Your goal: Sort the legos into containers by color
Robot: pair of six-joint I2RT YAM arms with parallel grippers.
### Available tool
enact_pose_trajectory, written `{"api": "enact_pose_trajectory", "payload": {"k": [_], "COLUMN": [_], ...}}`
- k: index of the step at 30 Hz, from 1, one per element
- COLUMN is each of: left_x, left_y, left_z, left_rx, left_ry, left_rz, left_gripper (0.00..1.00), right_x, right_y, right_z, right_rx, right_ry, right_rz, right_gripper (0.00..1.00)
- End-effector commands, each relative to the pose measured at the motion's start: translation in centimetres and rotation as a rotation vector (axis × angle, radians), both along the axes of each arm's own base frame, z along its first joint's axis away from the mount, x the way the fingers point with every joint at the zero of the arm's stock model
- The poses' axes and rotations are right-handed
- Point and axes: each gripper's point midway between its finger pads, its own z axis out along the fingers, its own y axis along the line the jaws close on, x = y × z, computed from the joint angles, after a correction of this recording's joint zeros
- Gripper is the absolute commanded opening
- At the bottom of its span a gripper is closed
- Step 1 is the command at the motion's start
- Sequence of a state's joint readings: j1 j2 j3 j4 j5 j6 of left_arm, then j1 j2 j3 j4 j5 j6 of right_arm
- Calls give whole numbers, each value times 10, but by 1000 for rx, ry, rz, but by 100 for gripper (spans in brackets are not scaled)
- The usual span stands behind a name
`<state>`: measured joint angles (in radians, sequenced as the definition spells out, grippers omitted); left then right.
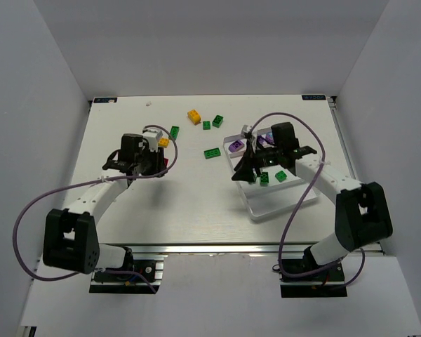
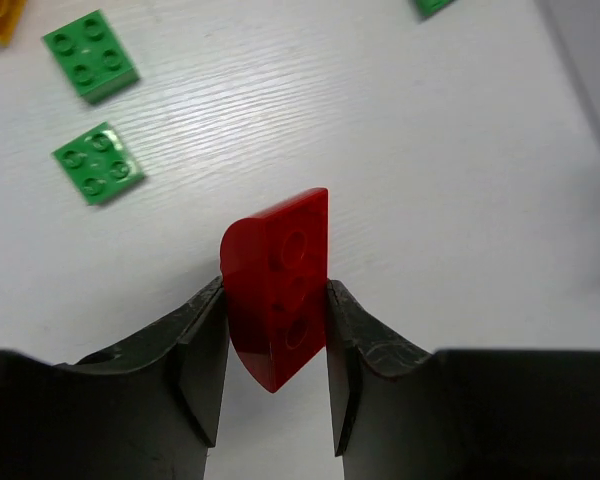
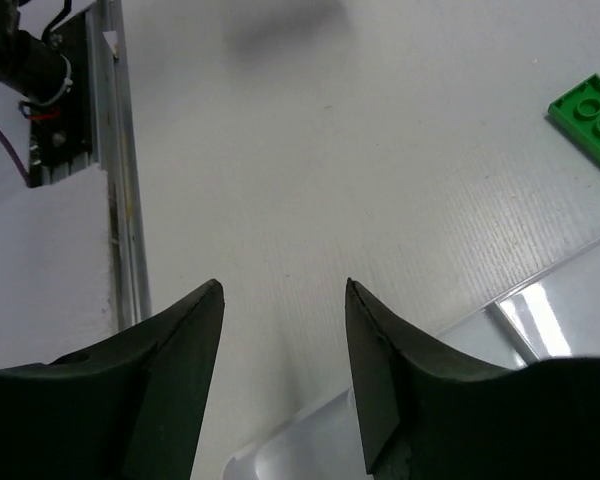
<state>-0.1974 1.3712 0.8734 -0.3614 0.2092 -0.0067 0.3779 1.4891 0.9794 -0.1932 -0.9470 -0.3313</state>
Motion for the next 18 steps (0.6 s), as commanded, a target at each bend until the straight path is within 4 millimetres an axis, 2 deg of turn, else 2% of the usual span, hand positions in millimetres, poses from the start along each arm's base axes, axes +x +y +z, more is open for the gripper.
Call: {"api": "enact_pose_trajectory", "payload": {"k": [1, 2, 5, 9, 10, 16, 18], "left_x": [-6, -7, -13, -19, -22, -33, -34], "left_y": [-36, -40, -57, -80, -92, -129, -134], "left_z": [32, 42, 56, 65, 71, 70, 70], "left_rx": [-249, -283, -400, -505, -543, -595, -590], "left_ry": [-65, -95, -132, -147, -149, -125, -122], "left_rz": [-27, -29, -35, -53, -76, -136, -144], "left_gripper": [27, 27, 27, 27, 27, 27, 27], "right_x": [6, 11, 13, 15, 14, 12, 13], "right_y": [14, 20, 27, 35, 36, 43, 45], "right_z": [12, 23, 28, 40, 43, 55, 55], "right_rx": [26, 34, 21, 60, 69, 94, 87], "right_ry": [177, 178, 279, 295, 287, 198, 195], "right_rz": [-23, -14, 6, 48, 59, 105, 99], "right_gripper": [58, 59, 62, 64, 64, 66, 66]}}
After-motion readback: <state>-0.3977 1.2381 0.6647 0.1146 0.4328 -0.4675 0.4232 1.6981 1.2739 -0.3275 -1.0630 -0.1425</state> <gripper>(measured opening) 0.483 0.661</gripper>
